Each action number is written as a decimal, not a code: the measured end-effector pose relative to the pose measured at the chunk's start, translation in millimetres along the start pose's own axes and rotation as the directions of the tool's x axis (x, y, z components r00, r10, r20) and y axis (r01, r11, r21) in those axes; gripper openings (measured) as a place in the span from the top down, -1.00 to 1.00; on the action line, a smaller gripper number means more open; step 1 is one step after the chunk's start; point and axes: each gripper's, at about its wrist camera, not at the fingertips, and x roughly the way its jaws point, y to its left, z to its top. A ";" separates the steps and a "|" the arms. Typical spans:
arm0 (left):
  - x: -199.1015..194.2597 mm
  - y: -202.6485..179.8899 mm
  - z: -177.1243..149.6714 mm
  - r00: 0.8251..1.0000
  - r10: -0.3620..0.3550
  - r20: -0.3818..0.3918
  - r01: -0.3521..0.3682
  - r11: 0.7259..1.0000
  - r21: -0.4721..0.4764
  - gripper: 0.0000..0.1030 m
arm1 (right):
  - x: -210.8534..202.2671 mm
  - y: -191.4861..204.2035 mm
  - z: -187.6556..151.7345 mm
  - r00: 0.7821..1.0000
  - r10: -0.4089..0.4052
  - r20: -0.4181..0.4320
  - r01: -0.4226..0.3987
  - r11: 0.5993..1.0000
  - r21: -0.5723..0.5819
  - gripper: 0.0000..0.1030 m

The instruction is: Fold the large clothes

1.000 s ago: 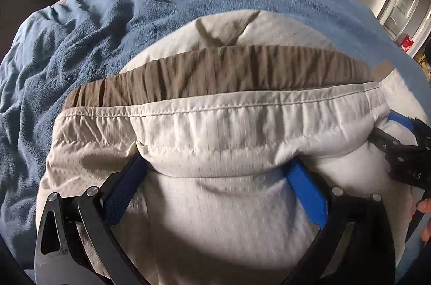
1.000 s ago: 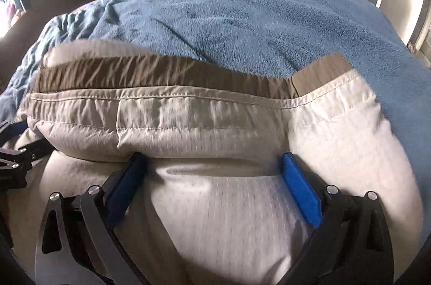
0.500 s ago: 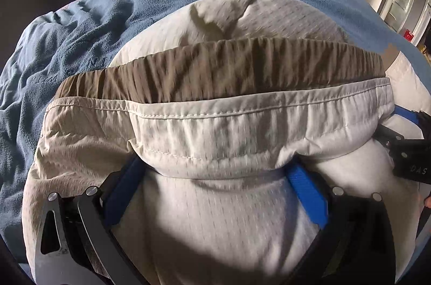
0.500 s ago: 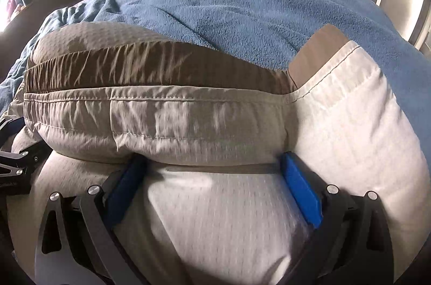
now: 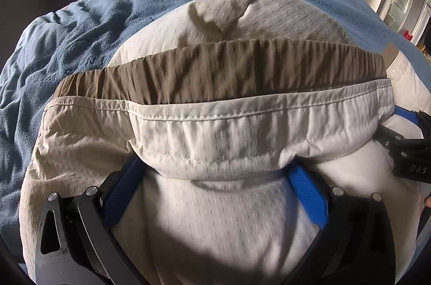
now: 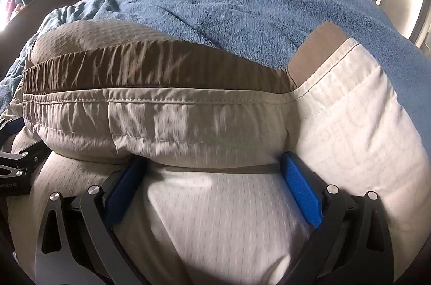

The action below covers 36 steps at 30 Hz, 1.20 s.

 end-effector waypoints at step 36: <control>-75.2 105.9 -23.9 0.978 -0.124 0.166 0.169 0.940 -0.296 -0.87 | -65.8 -94.9 -11.8 0.993 -0.091 0.079 0.072 0.973 0.219 -0.80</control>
